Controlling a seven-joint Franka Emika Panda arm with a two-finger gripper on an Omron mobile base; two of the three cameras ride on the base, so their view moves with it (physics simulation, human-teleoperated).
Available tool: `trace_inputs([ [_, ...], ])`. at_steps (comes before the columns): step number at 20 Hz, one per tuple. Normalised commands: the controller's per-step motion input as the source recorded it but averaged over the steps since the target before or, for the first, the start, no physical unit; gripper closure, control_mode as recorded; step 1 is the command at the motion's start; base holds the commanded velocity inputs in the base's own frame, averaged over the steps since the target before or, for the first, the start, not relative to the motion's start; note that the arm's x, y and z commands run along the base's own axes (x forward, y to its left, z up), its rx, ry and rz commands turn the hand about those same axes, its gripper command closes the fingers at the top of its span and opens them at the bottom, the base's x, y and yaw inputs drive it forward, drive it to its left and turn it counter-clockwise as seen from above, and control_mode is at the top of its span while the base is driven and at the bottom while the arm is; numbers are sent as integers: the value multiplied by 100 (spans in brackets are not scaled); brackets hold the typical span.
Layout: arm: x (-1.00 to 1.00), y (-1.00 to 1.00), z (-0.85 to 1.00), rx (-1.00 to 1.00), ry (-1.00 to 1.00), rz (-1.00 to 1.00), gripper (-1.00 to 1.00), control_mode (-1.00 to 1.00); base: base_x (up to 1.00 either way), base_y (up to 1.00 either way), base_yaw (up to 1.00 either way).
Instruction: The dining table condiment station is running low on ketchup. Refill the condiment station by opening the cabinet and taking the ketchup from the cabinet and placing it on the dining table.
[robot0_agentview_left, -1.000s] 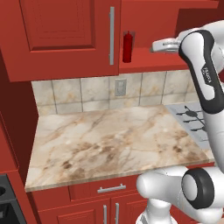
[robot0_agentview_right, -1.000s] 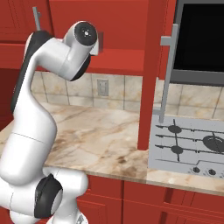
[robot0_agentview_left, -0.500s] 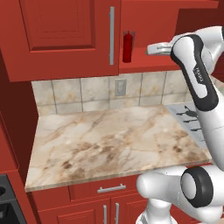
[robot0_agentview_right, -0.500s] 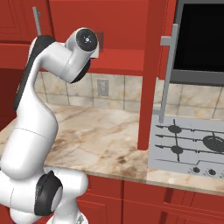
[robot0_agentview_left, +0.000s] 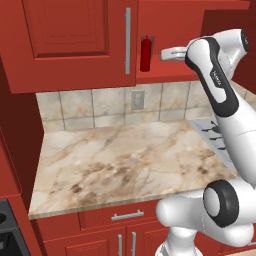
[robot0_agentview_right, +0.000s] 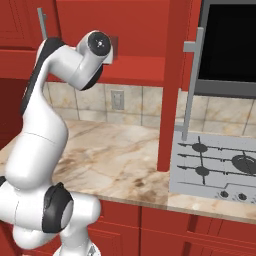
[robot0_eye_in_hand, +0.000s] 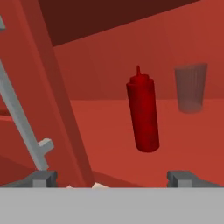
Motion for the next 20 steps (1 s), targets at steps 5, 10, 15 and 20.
trace_inputs([
  [5, 34, 3, 0, 0, 0, 1, -100, -100, 0, 0, 0],
  [10, 30, 0, -4, 0, 0, 4, -100, -100, 0, 0, 0],
  [15, 27, 0, -4, 0, 0, 5, -100, -100, 0, 0, 0],
  [20, 21, 0, -1, 0, 0, 6, -100, -100, 0, 0, 0],
])
